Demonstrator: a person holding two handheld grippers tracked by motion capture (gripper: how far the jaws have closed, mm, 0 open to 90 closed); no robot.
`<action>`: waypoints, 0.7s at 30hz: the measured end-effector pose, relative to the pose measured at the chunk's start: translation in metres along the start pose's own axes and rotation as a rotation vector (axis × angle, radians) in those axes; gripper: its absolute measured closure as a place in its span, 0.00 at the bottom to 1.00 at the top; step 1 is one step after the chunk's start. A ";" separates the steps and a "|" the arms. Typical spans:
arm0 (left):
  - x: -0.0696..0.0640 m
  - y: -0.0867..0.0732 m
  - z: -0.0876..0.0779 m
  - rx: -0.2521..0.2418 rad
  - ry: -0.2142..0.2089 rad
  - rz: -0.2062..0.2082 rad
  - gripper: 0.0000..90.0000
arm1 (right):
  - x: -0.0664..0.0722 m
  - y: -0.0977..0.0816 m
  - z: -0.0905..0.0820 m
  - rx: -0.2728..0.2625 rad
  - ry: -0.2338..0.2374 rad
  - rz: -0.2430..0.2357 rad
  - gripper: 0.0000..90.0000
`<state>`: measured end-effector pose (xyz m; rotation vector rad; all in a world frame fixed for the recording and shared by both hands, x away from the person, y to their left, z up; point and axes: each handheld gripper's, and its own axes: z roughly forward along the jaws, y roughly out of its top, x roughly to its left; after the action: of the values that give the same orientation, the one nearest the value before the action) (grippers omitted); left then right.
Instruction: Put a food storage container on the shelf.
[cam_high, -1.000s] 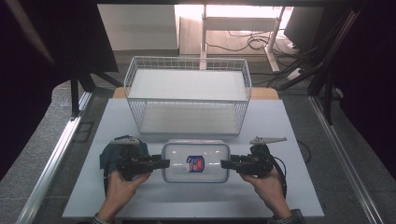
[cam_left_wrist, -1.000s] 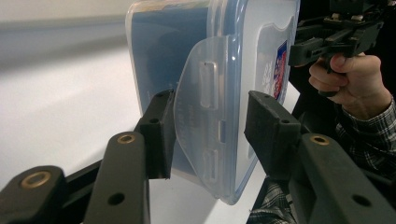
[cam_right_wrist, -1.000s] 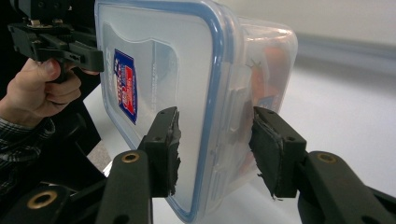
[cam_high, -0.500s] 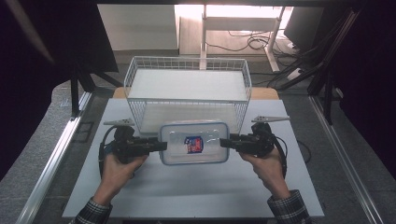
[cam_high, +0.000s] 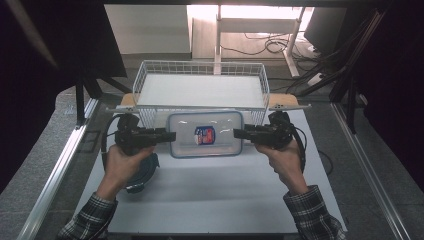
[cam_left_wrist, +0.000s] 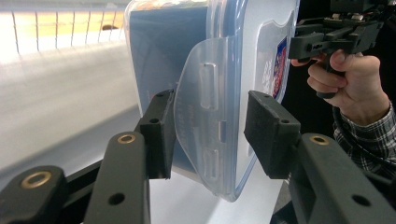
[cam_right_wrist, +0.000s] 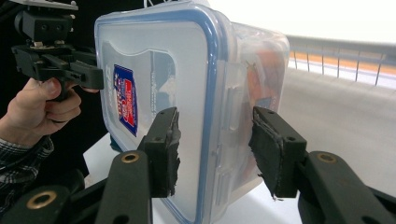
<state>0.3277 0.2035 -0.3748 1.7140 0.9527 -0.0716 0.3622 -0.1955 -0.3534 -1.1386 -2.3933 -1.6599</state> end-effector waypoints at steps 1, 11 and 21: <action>0.000 0.003 -0.001 -0.003 0.002 0.000 0.60 | 0.000 0.002 0.000 -0.002 0.000 -0.003 0.58; 0.006 0.026 -0.005 -0.023 0.007 0.007 0.60 | -0.002 0.023 0.004 -0.021 -0.005 -0.008 0.58; 0.012 0.057 -0.009 -0.038 0.004 0.022 0.59 | -0.003 0.053 0.004 -0.048 -0.011 -0.020 0.58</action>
<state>0.3674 0.2147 -0.3321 1.6894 0.9329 -0.0351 0.3954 -0.1844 -0.3138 -1.1371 -2.3928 -1.7303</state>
